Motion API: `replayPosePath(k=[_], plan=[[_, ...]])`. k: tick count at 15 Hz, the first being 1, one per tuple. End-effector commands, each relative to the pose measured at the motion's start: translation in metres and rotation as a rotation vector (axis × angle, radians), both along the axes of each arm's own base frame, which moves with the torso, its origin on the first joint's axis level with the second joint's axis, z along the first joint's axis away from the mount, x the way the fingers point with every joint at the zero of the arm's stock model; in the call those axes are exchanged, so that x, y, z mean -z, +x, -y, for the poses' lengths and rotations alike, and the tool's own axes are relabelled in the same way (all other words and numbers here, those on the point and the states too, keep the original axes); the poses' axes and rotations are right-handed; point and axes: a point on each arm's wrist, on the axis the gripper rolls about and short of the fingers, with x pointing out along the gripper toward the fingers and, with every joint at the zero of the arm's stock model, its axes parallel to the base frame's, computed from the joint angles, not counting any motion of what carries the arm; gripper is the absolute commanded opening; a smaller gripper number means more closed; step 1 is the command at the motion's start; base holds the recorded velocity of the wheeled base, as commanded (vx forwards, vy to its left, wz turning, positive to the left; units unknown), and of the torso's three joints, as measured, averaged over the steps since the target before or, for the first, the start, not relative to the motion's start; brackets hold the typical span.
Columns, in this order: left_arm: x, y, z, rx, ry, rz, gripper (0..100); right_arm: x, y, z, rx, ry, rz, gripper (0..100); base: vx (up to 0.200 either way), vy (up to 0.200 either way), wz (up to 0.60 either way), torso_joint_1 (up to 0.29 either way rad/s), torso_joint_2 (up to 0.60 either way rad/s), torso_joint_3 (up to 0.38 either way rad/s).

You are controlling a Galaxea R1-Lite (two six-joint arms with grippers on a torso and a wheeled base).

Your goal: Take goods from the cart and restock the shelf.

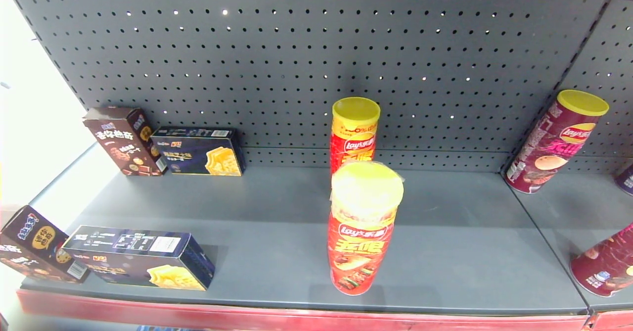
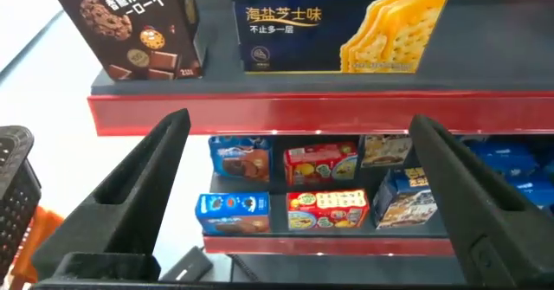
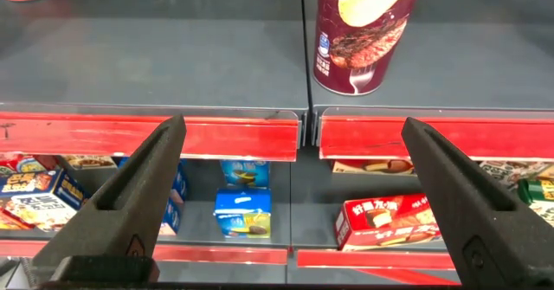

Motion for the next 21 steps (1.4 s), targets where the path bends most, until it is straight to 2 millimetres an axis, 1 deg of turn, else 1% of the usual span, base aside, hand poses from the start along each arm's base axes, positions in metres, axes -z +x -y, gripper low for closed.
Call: replayPosePath(k=[1,13,14,21], plan=[[0.0,0.0,0.0,0.001,0.001,0.0,100,0.0,0.0001,0.0,0.0,0.0,-0.002,100,0.0,0.0,0.0,0.0,0.0,0.0],[-0.0001,0.0,-0.0006,-0.027,0.003,0.001,100,-0.0002,0.0001,-0.0001,-0.005,0.003,0.0,100,0.0,0.0,0.0,0.0,0.0,0.0],[-0.0001,0.0,-0.0006,-0.025,-0.008,0.001,100,-0.0002,0.0001,-0.0001,-0.003,0.005,0.0,100,-0.2,0.0,0.0,0.002,0.01,0.002],[-0.0001,0.0,-0.0005,-0.024,-0.014,0.001,100,-0.0002,0.0001,-0.0001,-0.006,0.0,0.0,100,0.0,0.0,0.0,0.0,0.0,0.0]])
